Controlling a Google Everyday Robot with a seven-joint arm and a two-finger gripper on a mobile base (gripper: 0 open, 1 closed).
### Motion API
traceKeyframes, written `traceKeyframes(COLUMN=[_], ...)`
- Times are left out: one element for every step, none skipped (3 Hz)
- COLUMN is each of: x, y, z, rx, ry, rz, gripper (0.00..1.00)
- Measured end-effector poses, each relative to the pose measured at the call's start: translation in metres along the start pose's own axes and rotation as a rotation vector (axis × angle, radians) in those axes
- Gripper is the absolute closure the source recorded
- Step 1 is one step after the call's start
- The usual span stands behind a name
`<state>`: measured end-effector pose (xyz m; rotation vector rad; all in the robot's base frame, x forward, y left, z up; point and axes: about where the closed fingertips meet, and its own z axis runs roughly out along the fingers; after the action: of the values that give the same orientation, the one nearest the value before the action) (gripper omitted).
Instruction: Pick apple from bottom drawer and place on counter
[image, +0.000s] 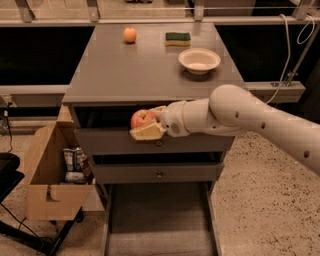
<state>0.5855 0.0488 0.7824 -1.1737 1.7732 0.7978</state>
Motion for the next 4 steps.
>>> traceKeyframes(x=[-0.028,-0.032,-0.035,-0.071], y=[-0.012,-0.015,-0.014,-0.024], z=[0.001,0.001,-0.001,-0.024], rx=[0.092,0.105,0.109,0.127], ry=[-0.017,-0.024,-0.04,-0.079], rz=[0.024,0.029,0.032,0.055], gripper=[1.0,1.0,1.0,1.0])
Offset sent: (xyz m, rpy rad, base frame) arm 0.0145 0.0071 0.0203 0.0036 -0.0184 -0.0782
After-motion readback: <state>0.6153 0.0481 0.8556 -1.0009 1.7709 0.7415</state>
